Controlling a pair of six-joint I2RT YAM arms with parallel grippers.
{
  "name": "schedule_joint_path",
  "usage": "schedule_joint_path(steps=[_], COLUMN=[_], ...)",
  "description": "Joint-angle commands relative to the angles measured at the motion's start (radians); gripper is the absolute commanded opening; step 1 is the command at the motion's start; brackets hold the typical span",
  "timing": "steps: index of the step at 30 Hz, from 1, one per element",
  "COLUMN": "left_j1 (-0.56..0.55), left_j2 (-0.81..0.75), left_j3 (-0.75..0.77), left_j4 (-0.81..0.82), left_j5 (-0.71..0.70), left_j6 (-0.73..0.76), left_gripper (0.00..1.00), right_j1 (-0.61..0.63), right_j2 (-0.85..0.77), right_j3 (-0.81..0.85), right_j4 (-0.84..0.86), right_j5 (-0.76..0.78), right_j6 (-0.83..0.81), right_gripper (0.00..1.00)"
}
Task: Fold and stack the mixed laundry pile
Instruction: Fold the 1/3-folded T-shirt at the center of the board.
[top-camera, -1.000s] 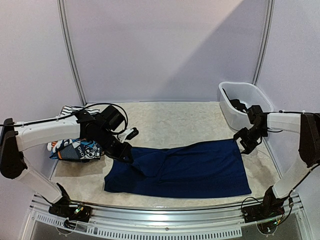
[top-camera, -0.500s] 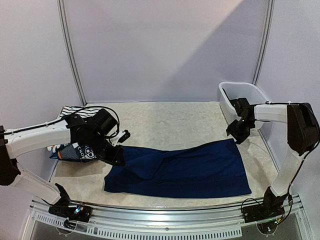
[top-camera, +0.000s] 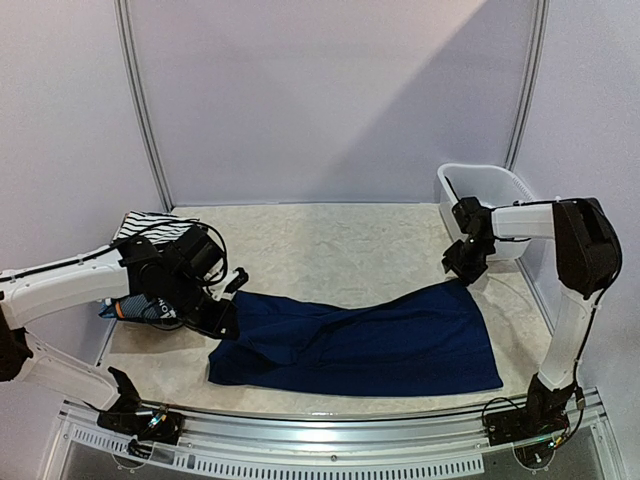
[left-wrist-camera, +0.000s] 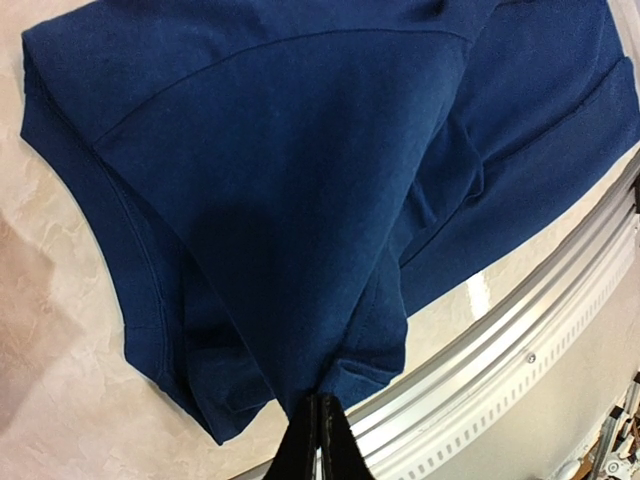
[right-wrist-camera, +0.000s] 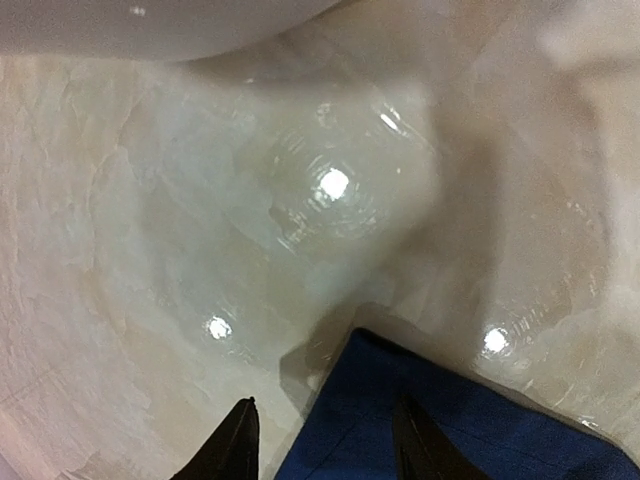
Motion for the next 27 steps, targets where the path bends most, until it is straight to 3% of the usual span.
schedule_joint_path(steps=[1, 9, 27], left_j1=[-0.014, -0.014, -0.012], left_j2=[0.012, 0.014, 0.032], left_j3=[-0.006, -0.006, 0.041], left_j4=[-0.024, -0.024, -0.050], left_j5=[-0.011, -0.003, -0.020], left_j6=[-0.001, 0.002, 0.034], left_gripper=[0.00, 0.00, 0.00], right_j1=[0.022, 0.025, 0.044], right_j2=[0.041, 0.093, 0.139], right_j3=[0.025, 0.048, 0.127], right_j4=[-0.008, -0.002, -0.143], right_j5=[0.033, 0.045, 0.053], right_j6=[0.010, 0.006, -0.046], right_gripper=[0.44, 0.27, 0.00])
